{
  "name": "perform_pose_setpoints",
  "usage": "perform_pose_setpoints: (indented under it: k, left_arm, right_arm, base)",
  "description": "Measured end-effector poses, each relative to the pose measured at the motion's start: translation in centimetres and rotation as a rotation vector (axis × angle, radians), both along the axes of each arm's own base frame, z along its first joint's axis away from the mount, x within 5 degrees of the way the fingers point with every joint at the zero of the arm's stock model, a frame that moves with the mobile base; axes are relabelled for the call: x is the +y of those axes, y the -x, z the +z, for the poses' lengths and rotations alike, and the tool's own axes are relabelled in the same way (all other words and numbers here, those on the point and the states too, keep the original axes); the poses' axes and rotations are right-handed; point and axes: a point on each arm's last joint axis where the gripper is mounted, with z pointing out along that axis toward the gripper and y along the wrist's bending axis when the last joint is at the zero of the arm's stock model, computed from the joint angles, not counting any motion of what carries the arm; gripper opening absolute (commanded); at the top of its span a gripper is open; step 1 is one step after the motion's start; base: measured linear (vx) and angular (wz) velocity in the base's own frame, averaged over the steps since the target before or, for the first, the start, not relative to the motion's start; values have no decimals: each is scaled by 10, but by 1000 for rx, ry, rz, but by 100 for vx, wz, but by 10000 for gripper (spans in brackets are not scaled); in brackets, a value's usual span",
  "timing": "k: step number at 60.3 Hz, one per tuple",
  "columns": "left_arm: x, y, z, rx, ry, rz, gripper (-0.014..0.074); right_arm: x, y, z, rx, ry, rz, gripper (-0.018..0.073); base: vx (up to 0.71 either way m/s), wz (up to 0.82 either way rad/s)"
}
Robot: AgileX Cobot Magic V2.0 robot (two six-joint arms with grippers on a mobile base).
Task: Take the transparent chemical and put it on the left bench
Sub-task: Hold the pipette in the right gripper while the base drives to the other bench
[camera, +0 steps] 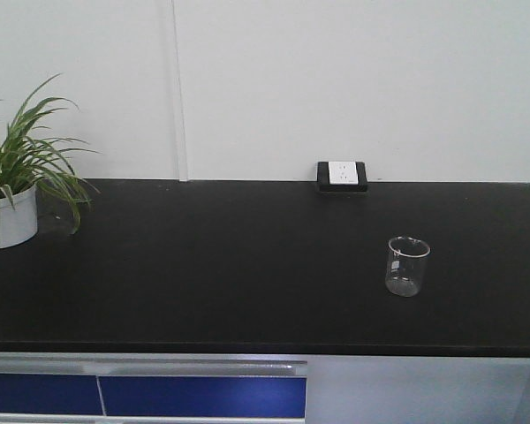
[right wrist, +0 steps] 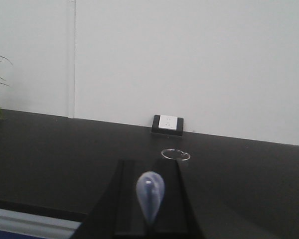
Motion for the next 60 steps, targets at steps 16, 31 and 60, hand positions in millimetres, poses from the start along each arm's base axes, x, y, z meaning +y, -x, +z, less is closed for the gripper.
perform_pose_setpoints:
  k: [16, 31, 60]
  left_arm:
    - [0, 0, 0, 0, 0, 0, -3]
    - [0, 0, 0, 0, 0, 0, -3]
    - [0, 0, 0, 0, 0, 0, -3]
  right_arm:
    - [0, 0, 0, 0, 0, 0, -3]
    - [0, 0, 0, 0, 0, 0, -3]
    - [0, 0, 0, 1, 0, 0, -3]
  base:
    - [-31, 17]
    - [-23, 53]
    - [-15, 82]
